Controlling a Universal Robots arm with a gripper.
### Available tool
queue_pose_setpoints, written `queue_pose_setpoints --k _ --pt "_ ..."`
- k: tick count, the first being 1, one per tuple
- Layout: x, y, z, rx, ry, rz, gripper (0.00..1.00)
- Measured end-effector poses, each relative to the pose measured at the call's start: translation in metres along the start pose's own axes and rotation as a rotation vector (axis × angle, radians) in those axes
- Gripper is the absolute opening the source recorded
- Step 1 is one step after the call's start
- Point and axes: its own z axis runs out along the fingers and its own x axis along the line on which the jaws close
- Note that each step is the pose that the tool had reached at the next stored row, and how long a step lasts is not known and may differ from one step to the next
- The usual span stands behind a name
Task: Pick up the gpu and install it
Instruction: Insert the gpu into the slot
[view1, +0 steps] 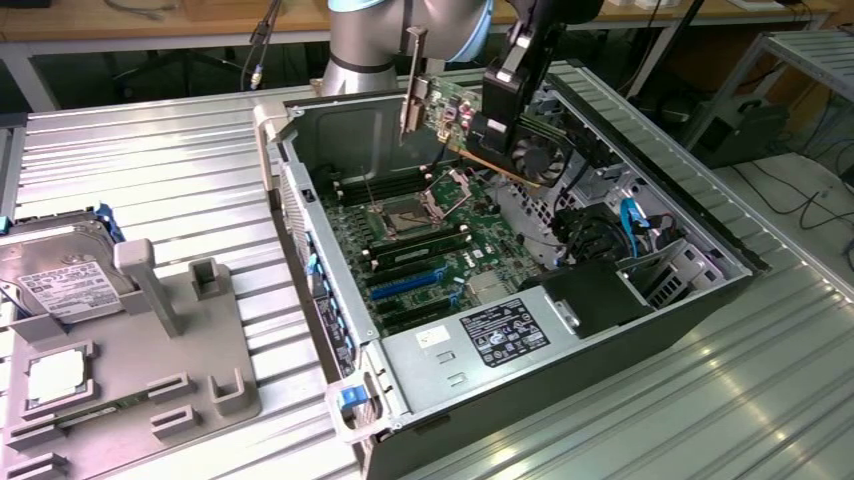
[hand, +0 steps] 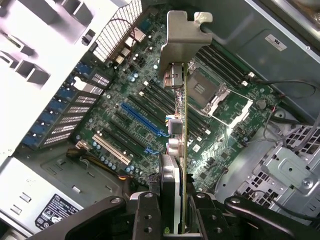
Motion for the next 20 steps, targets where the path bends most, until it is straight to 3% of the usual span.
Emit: queue_pose_setpoints --k 20 --pt "0.0 0.0 0.0 -0.0004 0.0006 -0.078 0.28"
